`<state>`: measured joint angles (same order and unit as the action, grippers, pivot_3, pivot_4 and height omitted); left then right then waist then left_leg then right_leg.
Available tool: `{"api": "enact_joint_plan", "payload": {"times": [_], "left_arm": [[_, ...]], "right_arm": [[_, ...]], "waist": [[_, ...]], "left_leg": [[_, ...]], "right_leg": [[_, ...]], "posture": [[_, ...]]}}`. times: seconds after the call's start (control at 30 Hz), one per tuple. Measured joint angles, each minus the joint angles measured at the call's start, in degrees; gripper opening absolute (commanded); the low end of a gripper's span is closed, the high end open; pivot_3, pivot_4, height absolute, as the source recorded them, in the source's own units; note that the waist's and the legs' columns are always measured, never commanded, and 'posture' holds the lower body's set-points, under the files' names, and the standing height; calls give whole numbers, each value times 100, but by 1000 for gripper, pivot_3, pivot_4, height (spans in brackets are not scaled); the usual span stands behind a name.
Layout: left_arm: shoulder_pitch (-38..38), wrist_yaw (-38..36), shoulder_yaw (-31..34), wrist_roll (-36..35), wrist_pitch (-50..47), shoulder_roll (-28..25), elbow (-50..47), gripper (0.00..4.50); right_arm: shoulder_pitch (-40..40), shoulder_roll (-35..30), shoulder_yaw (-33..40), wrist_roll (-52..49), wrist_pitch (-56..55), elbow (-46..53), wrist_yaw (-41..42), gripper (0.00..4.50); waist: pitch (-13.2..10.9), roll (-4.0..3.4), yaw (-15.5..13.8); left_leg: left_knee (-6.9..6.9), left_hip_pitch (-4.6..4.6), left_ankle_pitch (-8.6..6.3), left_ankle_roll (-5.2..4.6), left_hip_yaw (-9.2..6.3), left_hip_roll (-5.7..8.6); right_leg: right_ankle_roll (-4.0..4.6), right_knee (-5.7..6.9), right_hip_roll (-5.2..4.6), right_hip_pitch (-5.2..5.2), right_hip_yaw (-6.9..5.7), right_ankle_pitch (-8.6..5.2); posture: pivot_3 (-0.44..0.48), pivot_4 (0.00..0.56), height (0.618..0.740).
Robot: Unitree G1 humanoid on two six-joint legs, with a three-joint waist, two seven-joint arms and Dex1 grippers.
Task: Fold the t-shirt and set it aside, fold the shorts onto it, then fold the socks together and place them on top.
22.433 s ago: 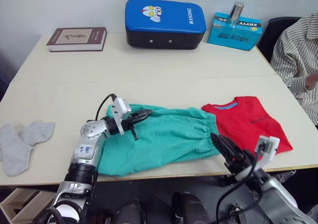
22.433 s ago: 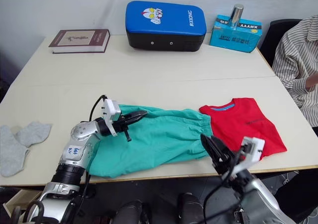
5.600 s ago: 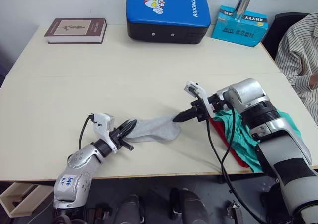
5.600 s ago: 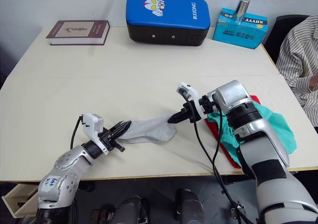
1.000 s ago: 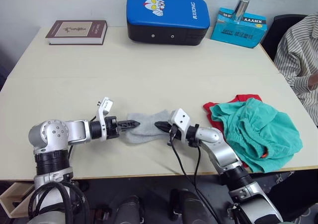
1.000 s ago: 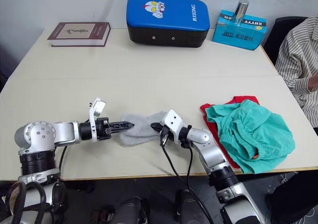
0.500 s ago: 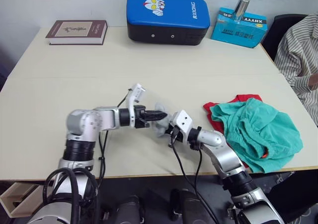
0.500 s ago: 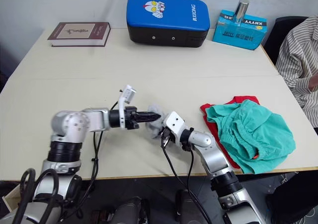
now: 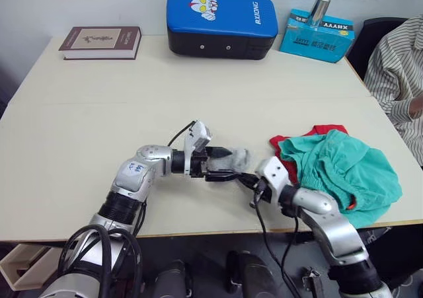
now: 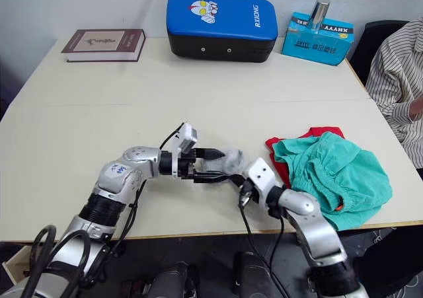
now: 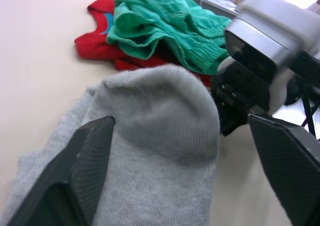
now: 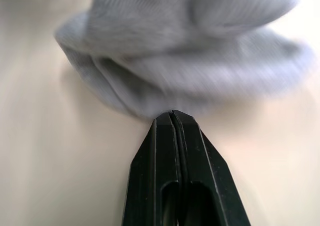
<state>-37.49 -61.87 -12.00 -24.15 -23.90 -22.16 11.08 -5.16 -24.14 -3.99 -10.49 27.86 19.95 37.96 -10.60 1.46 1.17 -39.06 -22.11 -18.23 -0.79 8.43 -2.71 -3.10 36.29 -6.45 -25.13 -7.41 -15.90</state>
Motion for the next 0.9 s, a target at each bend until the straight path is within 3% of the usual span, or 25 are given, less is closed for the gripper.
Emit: {"api": "enact_joint_plan", "payload": {"times": [0.13, 0.23, 0.37, 0.5, 0.63, 0.9], "left_arm": [[-57, -350, 218, 7, 454, -87, 326, 4471], [-155, -581, 423, -11, 527, -300, 446, 3887], [-209, -566, 545, 164, 849, -316, 750, 2681], [-178, -427, 363, 471, 1137, -20, 808, 1354], [-76, 55, 67, 1016, 1447, 349, 1063, 153], [35, 647, -44, 1548, 1751, 576, 1371, 39]], "right_arm": [[181, -141, 454, -315, 127, 284, 3, 0], [103, -176, 931, -842, 291, 532, 23, 0], [-432, -187, 1062, -1374, 491, 770, 39, 0], [-914, 17, 477, -1393, 472, 696, 19, 0], [-1091, 405, -238, -913, -33, -143, -50, 0], [-1083, 923, -281, -382, -1707, -2094, -162, 0]], "waist": [[0, 0, -7], [0, 0, 3], [0, 0, 5], [0, 0, -12], [0, 0, -74], [0, 0, -96]], "left_leg": [[0, -2, -1, -5, -2, 0], [0, -1, -2, -7, -3, -1], [0, 0, -2, -9, -4, 0], [0, -4, -2, -10, -4, 1], [-3, -4, 0, -17, 0, 9], [-4, 0, 2, -23, 3, 9]], "right_leg": [[0, 1, 3, 0, -4, 0], [0, 1, 11, 0, -4, 0], [-1, 1, 13, 2, -5, 0], [0, 3, 18, 0, -8, 0], [-4, 10, 19, 0, -13, 2], [-11, 14, 16, 3, -17, 6]], "posture": [[0, 150, 740], [0, 150, 740], [0, 150, 740], [0, 150, 740], [0, 150, 740], [0, 150, 740]]}}
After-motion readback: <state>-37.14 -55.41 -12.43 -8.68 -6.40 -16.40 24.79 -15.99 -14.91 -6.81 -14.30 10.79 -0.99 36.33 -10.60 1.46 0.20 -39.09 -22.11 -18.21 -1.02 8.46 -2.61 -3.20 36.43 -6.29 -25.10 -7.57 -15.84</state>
